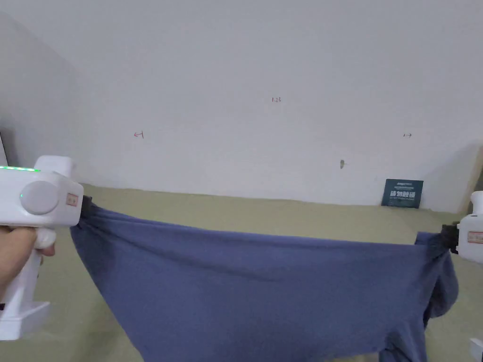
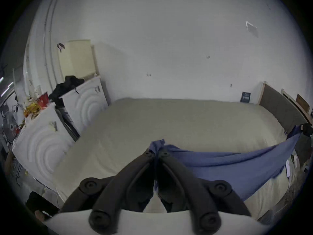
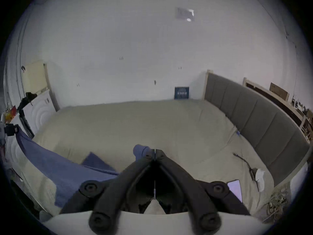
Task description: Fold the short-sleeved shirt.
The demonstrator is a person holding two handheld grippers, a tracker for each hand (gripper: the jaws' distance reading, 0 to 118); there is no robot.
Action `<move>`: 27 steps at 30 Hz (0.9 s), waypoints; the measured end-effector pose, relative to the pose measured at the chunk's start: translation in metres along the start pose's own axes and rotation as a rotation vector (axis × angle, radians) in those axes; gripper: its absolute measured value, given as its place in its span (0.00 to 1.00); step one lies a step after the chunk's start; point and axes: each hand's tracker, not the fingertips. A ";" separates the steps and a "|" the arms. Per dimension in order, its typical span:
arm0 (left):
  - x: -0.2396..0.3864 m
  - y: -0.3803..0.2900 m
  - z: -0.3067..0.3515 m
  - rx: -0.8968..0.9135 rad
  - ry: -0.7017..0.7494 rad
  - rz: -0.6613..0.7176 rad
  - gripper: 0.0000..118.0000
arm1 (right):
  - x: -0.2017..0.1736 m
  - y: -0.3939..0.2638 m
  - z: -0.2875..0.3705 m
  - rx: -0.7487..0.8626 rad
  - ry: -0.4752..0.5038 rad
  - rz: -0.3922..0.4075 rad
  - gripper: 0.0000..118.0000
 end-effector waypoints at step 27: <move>0.068 0.165 -0.168 0.139 0.243 -0.086 0.01 | -0.065 0.161 -0.180 0.127 -0.125 0.045 0.00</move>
